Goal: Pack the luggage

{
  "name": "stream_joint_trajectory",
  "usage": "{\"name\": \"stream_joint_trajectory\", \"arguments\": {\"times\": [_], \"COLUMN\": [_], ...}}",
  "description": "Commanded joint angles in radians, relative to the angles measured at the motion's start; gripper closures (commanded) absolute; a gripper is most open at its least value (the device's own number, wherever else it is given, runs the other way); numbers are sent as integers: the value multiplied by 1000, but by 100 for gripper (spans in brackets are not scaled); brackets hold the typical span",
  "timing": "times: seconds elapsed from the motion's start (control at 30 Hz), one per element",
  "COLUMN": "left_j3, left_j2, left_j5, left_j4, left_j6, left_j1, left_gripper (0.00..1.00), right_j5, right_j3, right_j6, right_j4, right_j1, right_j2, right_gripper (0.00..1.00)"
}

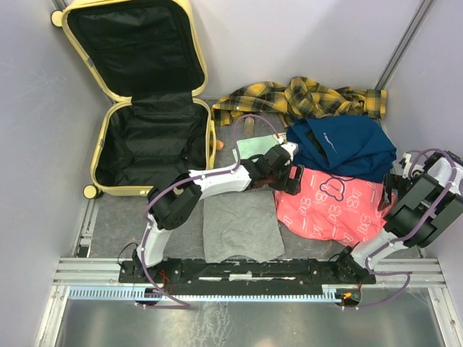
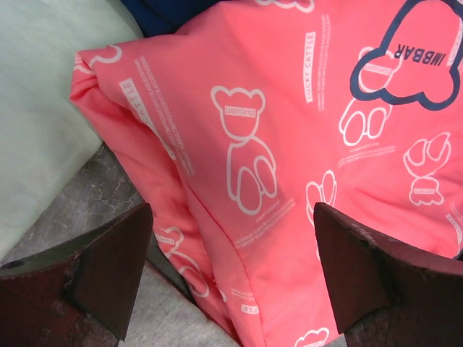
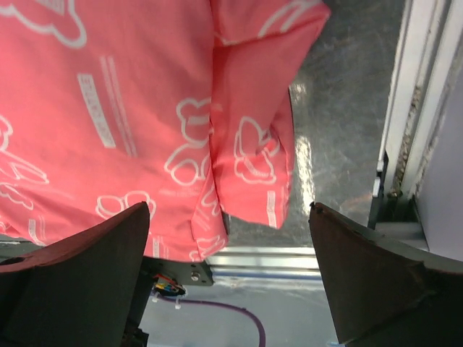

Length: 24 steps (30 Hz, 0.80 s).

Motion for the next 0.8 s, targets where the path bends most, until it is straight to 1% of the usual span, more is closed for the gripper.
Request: {"name": "stream_joint_trajectory", "arguments": {"times": [0.0,0.1,0.23,0.37,0.47,0.57,0.63,0.7,0.73,0.77], "left_j3": [34,1,-35,-39,-42,-56,-70,-88,-93,-97], "left_j2": [25,25,30,56,69,79,87,89,91,92], "left_j5": [-13,-25,-15,31,75,103,118,129,136,144], "left_j4": [1,4,11,27,56,79,86,100,108,116], "left_j6": [13,1,-9,-19,-28,-50,-65,-73,-76,-76], "left_j1": [6,12,26,33,32,34,33,31,30,26], "left_gripper": [2,1,1,1,1,1,0,2,4,7], "right_j5": [-67,-114,-103,-57,-38,-90,-140,-161,-169,-177], "right_j3": [28,21,-19,-106,-189,-252,-251,-242,-238,-240], "right_j6": [-16,-10,-6,-28,-58,-77,-67,-55,-54,-57], "right_j4": [47,54,94,200,298,365,354,336,323,313], "right_j1": [2,3,8,15,15,15,20,22,22,22], "right_j2": [55,87,122,124,89,35,30,30,31,29], "right_gripper": [1,1,1,1,1,1,0,4,8,15]}}
